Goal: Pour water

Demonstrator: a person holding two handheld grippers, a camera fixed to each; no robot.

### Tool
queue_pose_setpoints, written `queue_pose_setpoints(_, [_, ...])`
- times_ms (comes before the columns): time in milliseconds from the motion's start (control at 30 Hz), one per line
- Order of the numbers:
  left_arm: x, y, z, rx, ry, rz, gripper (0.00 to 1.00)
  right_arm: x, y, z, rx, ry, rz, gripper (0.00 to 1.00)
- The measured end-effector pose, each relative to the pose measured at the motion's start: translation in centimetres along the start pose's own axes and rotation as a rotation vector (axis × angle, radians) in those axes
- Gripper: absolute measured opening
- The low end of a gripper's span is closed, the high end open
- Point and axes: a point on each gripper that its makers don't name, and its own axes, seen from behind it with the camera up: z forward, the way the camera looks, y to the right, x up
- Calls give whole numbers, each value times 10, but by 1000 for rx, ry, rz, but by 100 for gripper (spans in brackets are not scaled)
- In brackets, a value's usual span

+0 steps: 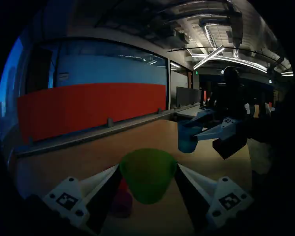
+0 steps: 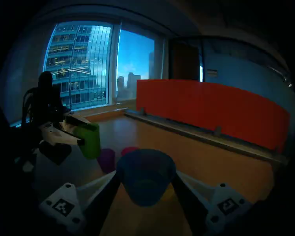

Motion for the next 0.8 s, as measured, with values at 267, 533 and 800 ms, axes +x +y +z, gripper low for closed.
queue_pose_setpoints(267, [23,-3,-5,16,45,17,89,21,-1,-7,-1,44,-2,89])
queue_pose_setpoints(533, [42,0,-8,16,75,40,89,35,-4,-11,4,70,-7,90])
queue_pose_setpoints(800, [52,-2,-9,17,91,44,89,42,-5,-14,5,79,-12,89])
